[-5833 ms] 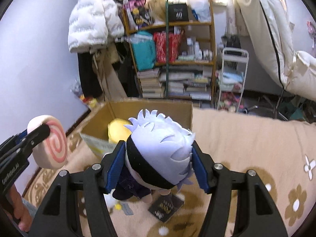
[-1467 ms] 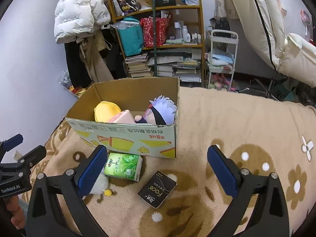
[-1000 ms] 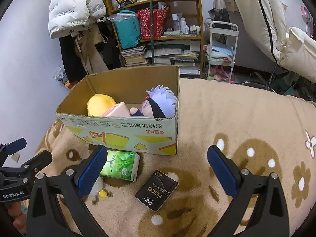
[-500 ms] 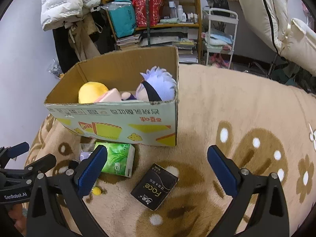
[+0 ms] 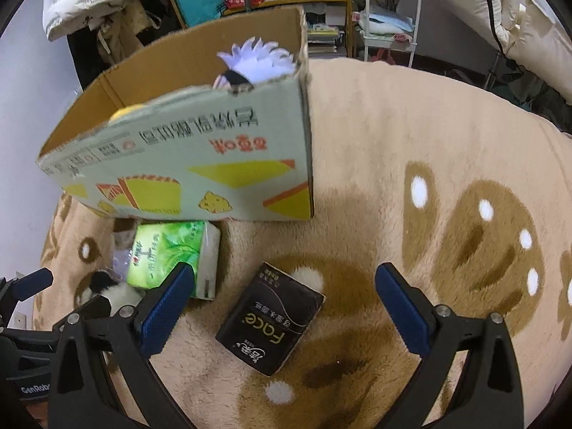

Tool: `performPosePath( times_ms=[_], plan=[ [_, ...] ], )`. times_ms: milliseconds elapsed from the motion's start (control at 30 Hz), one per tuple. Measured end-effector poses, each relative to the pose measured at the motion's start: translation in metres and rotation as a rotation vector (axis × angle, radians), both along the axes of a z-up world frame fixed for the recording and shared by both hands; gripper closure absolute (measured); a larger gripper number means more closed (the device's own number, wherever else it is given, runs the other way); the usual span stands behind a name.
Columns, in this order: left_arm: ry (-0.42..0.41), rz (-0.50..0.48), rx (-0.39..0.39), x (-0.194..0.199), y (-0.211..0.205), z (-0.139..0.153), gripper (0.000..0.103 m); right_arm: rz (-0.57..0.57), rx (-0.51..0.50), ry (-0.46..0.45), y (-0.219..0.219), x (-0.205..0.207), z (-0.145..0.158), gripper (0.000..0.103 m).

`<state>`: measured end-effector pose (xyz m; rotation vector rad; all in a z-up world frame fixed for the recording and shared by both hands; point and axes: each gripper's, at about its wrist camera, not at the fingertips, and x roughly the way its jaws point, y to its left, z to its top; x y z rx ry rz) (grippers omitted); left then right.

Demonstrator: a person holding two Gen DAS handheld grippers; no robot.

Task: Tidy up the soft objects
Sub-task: 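Move both tools back to the rug, left over black-white plush, right over black tissue pack, then close the left tool on the black-and-white plush while the right tool grasps the black Face tissue pack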

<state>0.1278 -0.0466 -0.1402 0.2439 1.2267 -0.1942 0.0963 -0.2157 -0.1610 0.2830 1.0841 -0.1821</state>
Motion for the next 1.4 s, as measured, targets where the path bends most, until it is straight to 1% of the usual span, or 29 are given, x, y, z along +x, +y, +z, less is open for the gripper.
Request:
performPosePath(
  times_ms=[200, 400, 600, 700, 733, 800, 1200, 1267, 1300, 1333, 1400],
  plan=[
    [0.021, -0.011, 0.044, -0.001, -0.006, -0.013, 0.002, -0.002, -0.001, 0.06, 0.0, 0.003, -0.016, 0.0],
    [0.034, -0.028, 0.094, -0.002, -0.011, -0.026, 0.002, -0.003, 0.006, 0.075, 0.002, 0.007, -0.02, 0.0],
    [0.025, -0.039, 0.101, -0.005, -0.013, -0.028, 0.002, 0.001, 0.018, 0.086, 0.003, 0.008, -0.025, 0.0],
    [0.026, -0.039, 0.107, -0.005, -0.013, -0.029, 0.002, 0.0, 0.043, 0.106, 0.005, 0.007, -0.032, 0.0],
    [0.027, -0.038, 0.108, -0.004, -0.013, -0.028, 0.002, 0.003, 0.055, 0.118, 0.006, 0.008, -0.035, 0.003],
    [0.031, -0.038, 0.107, -0.004, -0.013, -0.029, 0.002, 0.006, 0.068, 0.138, 0.006, 0.008, -0.039, 0.005],
    [0.039, -0.041, 0.11, -0.002, -0.013, -0.031, 0.003, 0.012, 0.066, 0.144, 0.008, 0.009, -0.041, 0.006],
    [0.041, -0.042, 0.111, -0.002, -0.013, -0.032, 0.005, 0.011, 0.066, 0.145, 0.009, 0.009, -0.043, 0.006],
    [0.045, -0.044, 0.109, -0.001, -0.012, -0.032, 0.007, 0.012, 0.064, 0.146, 0.01, 0.008, -0.041, 0.006],
    [0.051, -0.044, 0.106, -0.002, -0.013, -0.032, 0.011, 0.013, 0.064, 0.146, 0.008, 0.008, -0.041, 0.006],
    [0.063, -0.043, 0.102, -0.002, -0.012, -0.034, 0.014, 0.016, 0.063, 0.149, 0.009, 0.008, -0.04, 0.006]
  ],
)
